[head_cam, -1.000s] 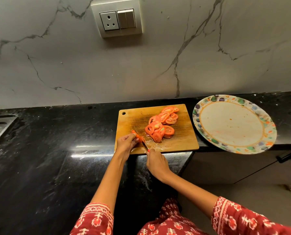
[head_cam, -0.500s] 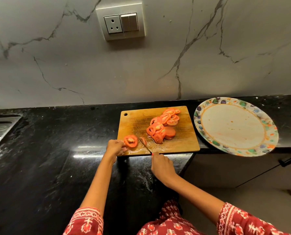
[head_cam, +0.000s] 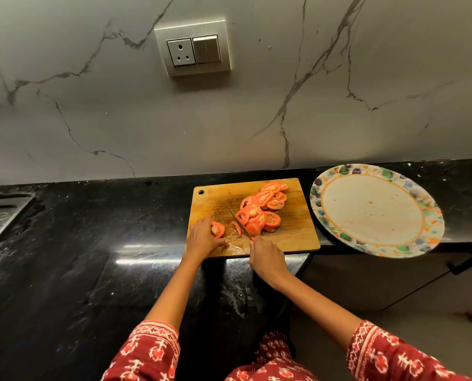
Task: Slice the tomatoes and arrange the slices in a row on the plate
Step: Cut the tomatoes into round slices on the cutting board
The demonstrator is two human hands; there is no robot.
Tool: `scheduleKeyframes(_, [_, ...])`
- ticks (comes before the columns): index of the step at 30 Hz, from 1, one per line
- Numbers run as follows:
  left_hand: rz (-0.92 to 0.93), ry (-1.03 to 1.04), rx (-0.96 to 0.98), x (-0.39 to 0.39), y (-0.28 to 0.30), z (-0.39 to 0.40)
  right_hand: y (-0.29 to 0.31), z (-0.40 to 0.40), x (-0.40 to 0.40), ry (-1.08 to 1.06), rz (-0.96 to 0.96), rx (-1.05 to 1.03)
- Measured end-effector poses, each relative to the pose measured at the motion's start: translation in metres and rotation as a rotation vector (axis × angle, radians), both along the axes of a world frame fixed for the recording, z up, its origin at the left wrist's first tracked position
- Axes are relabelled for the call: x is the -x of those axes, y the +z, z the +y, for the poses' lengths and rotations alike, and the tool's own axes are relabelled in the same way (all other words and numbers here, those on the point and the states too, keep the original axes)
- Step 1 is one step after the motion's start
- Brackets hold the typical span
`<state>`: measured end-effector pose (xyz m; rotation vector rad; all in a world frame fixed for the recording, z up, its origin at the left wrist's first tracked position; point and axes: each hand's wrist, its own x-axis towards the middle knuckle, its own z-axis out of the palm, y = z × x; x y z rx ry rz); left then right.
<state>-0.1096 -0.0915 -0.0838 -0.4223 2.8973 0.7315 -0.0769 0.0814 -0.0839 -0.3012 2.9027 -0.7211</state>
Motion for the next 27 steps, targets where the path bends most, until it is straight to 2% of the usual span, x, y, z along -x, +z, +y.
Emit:
scheduleKeyframes(4, [0.037, -0.074, 0.086, 0.005, -0.001, -0.001, -0.001, 0.002, 0.002, 0.008, 0.014, 0.055])
scheduleKeyframes(5, [0.054, -0.046, 0.014, 0.006, 0.002, -0.002, -0.001, 0.003, 0.002, 0.006, 0.014, 0.07])
scheduleKeyframes(8, [0.09, 0.038, -0.376, 0.007, 0.011, -0.002, -0.001, 0.005, 0.004, -0.009, 0.014, 0.106])
scheduleKeyframes(13, [0.162, 0.057, -0.508, 0.001, 0.01, -0.002, -0.005, 0.003, 0.005, -0.022, -0.021, 0.133])
scheduleKeyframes(22, [0.194, 0.066, -0.527, -0.005, 0.007, -0.005, -0.009, 0.004, 0.006, -0.041, -0.03, 0.158])
scheduleKeyframes(27, [0.239, -0.011, -0.368, -0.007, -0.002, 0.011, 0.003, 0.013, 0.018, -0.081, 0.059, 0.268])
